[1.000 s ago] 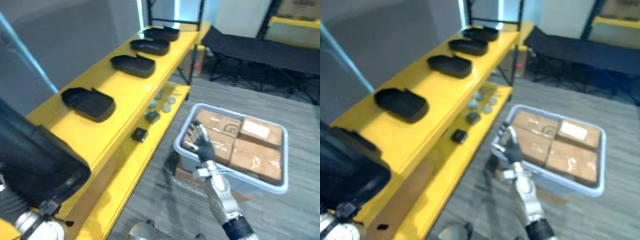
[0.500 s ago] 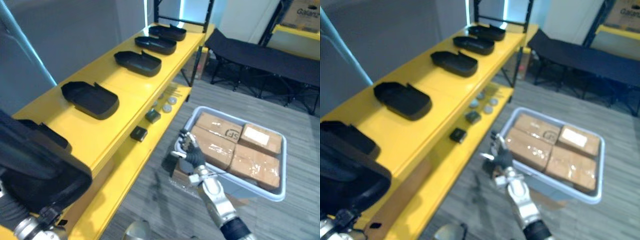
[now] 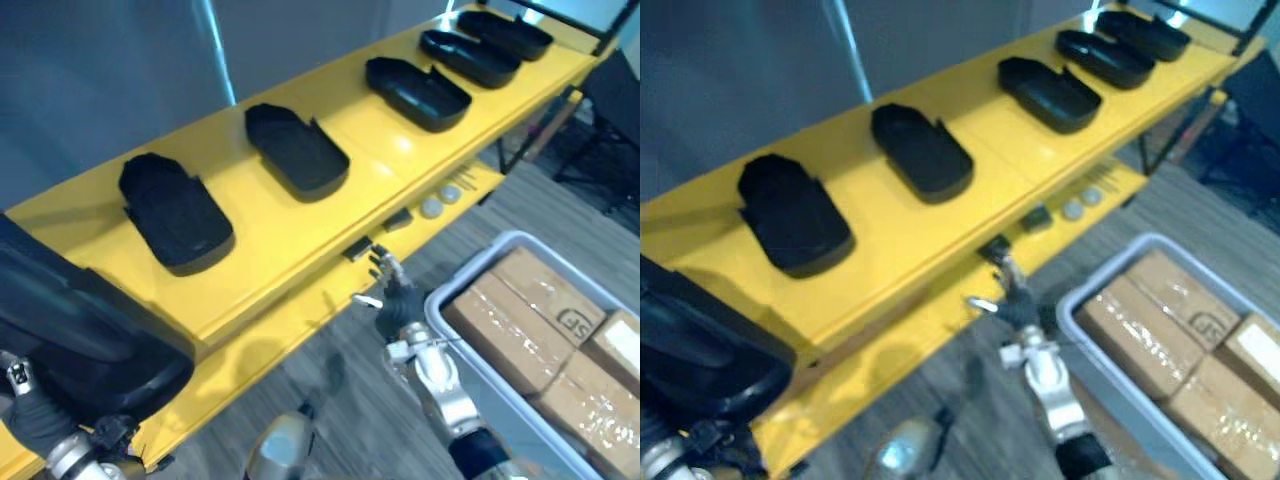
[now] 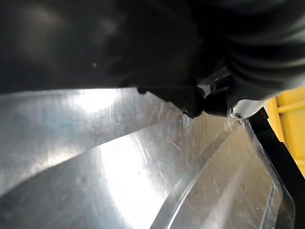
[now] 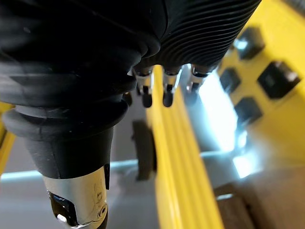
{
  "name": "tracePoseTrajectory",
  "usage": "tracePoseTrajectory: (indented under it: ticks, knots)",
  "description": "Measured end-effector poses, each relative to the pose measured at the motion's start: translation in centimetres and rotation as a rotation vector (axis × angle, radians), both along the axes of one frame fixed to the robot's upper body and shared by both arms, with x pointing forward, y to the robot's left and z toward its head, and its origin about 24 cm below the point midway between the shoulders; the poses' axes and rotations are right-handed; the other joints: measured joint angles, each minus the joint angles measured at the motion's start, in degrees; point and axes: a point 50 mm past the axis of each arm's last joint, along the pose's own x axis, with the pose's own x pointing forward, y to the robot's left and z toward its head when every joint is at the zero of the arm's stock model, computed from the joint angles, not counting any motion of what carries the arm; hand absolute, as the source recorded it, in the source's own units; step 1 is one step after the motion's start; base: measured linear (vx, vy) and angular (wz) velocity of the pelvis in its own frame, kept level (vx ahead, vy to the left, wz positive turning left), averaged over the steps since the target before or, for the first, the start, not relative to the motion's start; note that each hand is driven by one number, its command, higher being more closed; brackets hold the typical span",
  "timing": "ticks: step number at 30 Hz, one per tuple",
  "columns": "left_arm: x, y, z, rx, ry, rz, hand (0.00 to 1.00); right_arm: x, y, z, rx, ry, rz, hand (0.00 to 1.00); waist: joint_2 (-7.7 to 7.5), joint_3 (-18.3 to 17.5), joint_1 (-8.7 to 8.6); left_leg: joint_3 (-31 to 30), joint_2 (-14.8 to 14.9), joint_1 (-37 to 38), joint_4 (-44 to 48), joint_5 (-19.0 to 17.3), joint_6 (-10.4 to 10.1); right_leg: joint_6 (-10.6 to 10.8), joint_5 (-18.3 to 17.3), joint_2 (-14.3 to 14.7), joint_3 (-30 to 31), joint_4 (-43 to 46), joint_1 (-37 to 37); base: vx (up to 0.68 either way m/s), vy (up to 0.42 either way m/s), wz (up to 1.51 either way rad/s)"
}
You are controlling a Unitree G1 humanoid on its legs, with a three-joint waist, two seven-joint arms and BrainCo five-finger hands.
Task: Walk over and take plastic housings, then place them on the shelf
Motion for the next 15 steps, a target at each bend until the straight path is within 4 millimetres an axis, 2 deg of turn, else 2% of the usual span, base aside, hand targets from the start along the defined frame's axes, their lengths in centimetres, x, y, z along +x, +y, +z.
tracePoseTrajectory:
  ticks: [2,3,5,6,8,10,12,15]
  knots:
    - [1.6,-1.1,0.4,0.022,-0.017,-0.142,1.0,-0.1,-0.4,0.1,-0.004,-0.017,-0.047,0.0,0.22,0.6,-1.83,-4.2,-1.5,0.1,-1.1,0.7,1.0,-3.1,-1.9,-0.5,7.6,5.1,-1.6,-0.06,0.098,0.79]
    - [2.3,-1.4,0.7,0.04,-0.032,-0.189,1.0,-0.1,-0.7,0.1,-0.006,-0.017,-0.066,0.0,0.16,0.8,-2.46,-5.7,-1.6,0.0,-1.8,1.3,1.0,-3.6,-2.3,-0.6,10.0,6.7,-2.4,-0.07,0.069,1.13]
    - [5.0,-2.2,2.8,0.114,-0.135,-0.349,1.0,0.1,-1.4,0.6,-0.035,-0.051,-0.128,0.0,-0.03,1.8,-3.84,-9.7,-2.5,-0.9,-5.0,4.8,1.0,-5.0,-4.3,-0.4,17.0,11.6,-5.7,-0.08,-0.038,1.07]
    - [5.5,-2.3,3.3,0.128,-0.17,-0.368,1.0,0.2,-1.6,1.0,-0.045,-0.074,-0.138,0.0,-0.38,2.3,-3.78,-10.0,-2.6,-1.2,-5.1,5.3,0.8,-5.0,-4.8,-0.4,17.6,12.1,-6.1,-0.09,-0.096,0.53]
    - [6.2,-2.5,4.5,0.141,-0.265,-0.376,1.0,0.8,-1.7,2.5,-0.074,-0.156,-0.135,0.0,-0.16,4.2,-3.7,-9.9,-2.7,-2.4,-5.2,6.4,0.1,-3.6,-6.6,-0.5,18.4,12.2,-7.1,-0.09,-0.079,0.02]
    - [6.9,-3.0,5.1,0.123,-0.318,-0.384,1.0,1.3,-2.4,3.6,-0.113,-0.205,-0.147,0.0,0.85,5.9,-4.11,-9.6,-2.5,-3.3,-5.5,7.4,-0.8,-1.6,-8.0,-0.4,18.6,11.7,-7.9,-0.12,-0.087,-0.12]
    - [7.0,-3.2,5.1,0.119,-0.319,-0.386,1.0,1.3,-2.7,3.6,-0.118,-0.205,-0.156,0.0,0.88,6.0,-5.2,-9.3,-2.2,-3.2,-5.6,7.7,-1.2,-1.1,-9.4,-0.1,19.1,11.4,-7.9,-0.14,-0.09,-0.15]
    - [7.1,-3.5,5.0,0.106,-0.32,-0.379,1.0,1.0,-2.7,4.1,-0.108,-0.23,-0.158,0.0,0.9,6.1,-5.52,-8.3,-0.9,-3.0,-5.9,8.0,-1.6,-0.8,-9.7,1.2,20.2,10.0,-7.8,-0.11,-0.072,-0.27]
